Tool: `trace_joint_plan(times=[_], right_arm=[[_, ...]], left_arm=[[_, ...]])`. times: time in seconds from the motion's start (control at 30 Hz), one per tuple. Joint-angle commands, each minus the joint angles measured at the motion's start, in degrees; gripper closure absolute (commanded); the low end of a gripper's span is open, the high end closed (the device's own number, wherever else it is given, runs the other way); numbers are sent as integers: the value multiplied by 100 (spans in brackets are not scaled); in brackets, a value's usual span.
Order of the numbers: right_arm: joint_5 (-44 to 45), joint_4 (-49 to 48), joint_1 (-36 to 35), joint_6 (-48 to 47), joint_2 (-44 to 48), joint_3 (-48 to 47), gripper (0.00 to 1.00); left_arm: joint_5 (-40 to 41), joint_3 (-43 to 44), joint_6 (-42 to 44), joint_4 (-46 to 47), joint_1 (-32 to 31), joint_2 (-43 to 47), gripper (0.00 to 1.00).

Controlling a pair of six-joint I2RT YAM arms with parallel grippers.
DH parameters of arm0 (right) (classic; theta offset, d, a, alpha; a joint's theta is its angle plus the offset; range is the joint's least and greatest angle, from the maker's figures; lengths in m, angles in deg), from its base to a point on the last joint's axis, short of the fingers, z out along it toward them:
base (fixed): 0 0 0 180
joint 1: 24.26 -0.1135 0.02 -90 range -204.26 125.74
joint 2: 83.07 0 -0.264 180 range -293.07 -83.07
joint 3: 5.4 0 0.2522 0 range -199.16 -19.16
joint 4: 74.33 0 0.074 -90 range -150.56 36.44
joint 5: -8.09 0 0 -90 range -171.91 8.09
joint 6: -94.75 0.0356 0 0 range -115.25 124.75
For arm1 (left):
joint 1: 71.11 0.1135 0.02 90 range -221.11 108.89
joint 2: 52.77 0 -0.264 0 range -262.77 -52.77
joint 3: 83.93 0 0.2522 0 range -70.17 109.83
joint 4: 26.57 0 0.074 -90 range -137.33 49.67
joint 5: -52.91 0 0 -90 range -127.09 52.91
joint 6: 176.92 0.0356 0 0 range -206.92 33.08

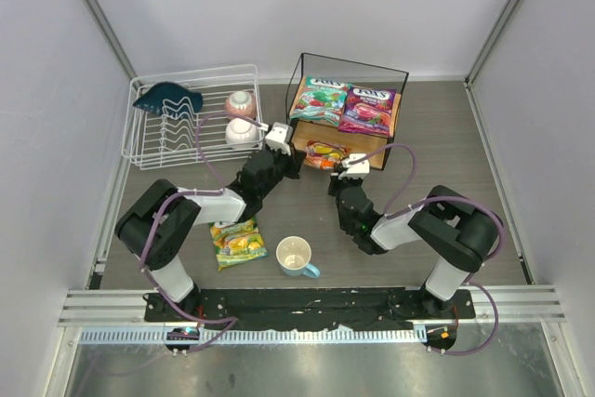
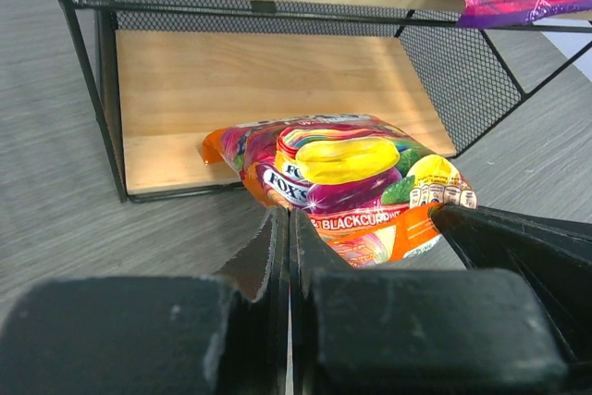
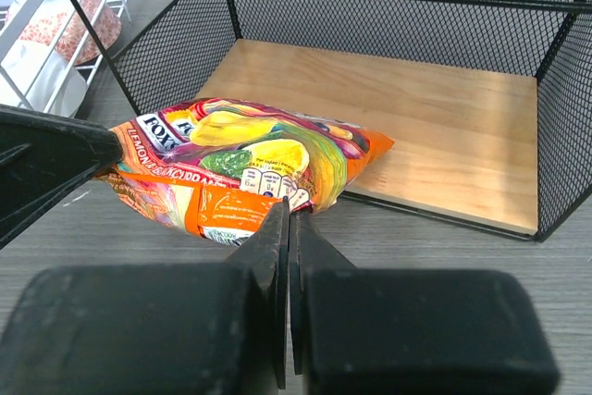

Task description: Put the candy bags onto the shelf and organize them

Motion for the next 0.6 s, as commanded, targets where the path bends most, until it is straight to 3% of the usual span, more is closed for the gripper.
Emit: trace_joint_plan(times=[0.0, 0.57], right_arm=[[-49, -538, 97, -86, -144, -233, 99], [-655, -644, 572, 424, -935, -461, 99]], left_arm=[[144, 339, 298, 589, 20, -174, 100], [-14, 594, -53, 1063, 389, -1282, 100]])
